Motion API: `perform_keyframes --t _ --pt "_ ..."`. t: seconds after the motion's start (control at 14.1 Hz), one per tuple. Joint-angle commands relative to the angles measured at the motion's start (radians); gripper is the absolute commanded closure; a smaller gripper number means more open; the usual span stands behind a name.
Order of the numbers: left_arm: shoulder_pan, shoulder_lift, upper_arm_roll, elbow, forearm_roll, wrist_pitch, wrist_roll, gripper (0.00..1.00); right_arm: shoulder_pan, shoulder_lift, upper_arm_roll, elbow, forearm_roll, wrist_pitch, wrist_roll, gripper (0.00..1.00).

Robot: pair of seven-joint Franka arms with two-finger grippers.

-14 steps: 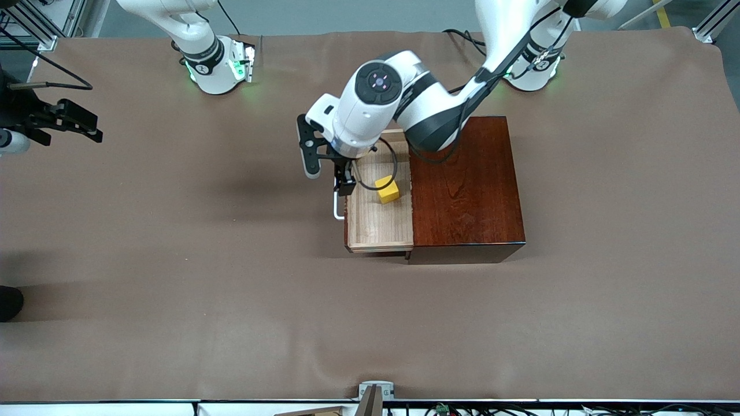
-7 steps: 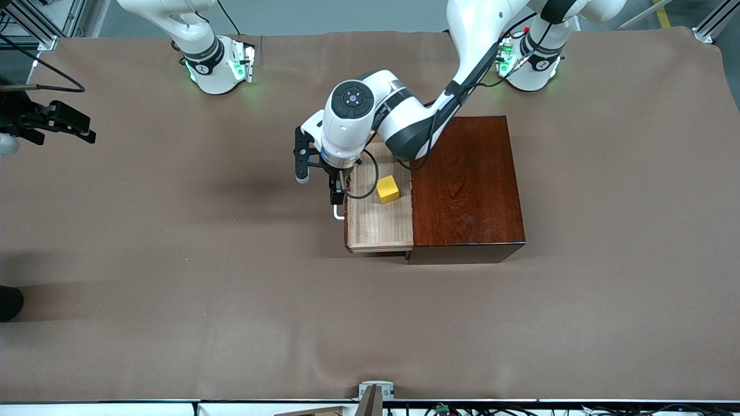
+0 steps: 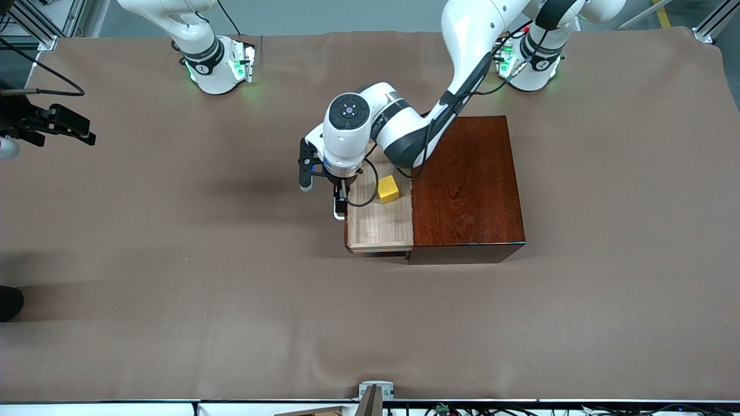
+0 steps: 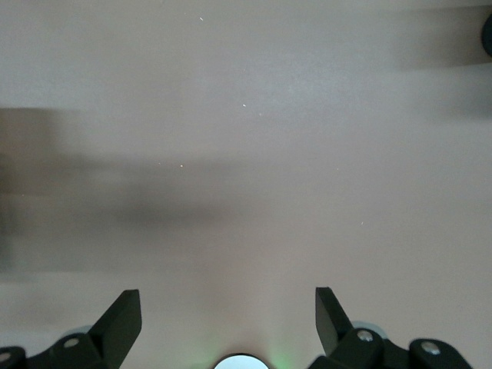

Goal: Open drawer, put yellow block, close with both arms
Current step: 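Push the drawer shut with the left gripper against the handle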

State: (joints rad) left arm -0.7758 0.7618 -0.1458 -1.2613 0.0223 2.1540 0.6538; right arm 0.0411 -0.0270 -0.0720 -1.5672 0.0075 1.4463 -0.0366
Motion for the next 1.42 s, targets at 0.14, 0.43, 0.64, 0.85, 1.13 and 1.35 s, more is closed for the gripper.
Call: perform_keyframes --t 0.14,0.43,0.64,0.85,1.13,1.35 --pt "-0.011 0.001 0.046 0.025 0.021 -0.124 0.009 0.0 -0.01 -0.004 0.015 -0.004 -0.003 -0.001 0.011 0.0" --pt "-0.023 -0.028 0.11 0.026 0.024 -0.274 0.01 0.0 -0.015 -0.002 0.015 -0.01 -0.001 -0.004 0.004 0.0" --pt "-0.037 -0.048 0.141 0.025 0.098 -0.379 0.013 0.0 -0.017 -0.001 0.015 -0.011 -0.001 -0.001 0.0 0.0" --pt "-0.037 -0.061 0.144 0.023 0.136 -0.459 0.015 0.0 -0.014 0.007 0.015 -0.011 -0.001 0.002 0.0 0.0" --pt "-0.037 -0.061 0.143 0.022 0.195 -0.552 0.015 0.0 -0.014 0.009 0.015 -0.01 -0.001 0.002 -0.002 0.0" --pt "-0.031 -0.062 0.146 0.02 0.203 -0.6 0.012 0.0 -0.004 0.009 0.015 -0.01 -0.001 0.005 -0.002 0.0"
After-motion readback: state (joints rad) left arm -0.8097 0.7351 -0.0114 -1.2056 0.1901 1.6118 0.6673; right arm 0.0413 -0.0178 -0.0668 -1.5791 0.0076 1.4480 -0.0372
